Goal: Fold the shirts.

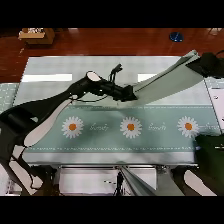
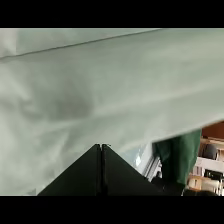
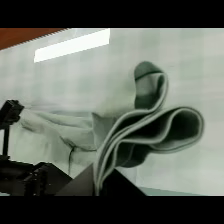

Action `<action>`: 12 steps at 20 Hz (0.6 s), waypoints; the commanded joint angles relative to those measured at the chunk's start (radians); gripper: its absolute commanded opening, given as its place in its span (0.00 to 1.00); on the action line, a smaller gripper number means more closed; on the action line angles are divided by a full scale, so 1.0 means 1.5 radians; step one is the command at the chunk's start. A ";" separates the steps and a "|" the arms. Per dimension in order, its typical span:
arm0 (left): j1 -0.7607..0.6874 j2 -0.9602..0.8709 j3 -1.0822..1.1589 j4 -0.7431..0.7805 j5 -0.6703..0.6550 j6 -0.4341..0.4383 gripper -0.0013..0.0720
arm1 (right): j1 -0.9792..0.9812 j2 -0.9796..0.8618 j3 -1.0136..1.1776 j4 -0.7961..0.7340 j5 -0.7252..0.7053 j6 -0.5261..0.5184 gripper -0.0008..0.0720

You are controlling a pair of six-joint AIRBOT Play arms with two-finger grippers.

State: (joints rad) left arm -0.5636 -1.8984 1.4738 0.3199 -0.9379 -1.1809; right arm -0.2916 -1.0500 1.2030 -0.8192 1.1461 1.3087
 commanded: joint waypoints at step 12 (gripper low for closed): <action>0.049 0.041 0.001 -0.022 0.083 0.046 0.05 | 0.035 0.066 0.001 -0.039 0.074 0.039 0.05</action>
State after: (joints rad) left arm -0.5995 -1.9026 1.4738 0.2260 -0.7795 -1.1694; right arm -0.2733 -0.9516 1.2030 -0.8696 1.2484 1.3682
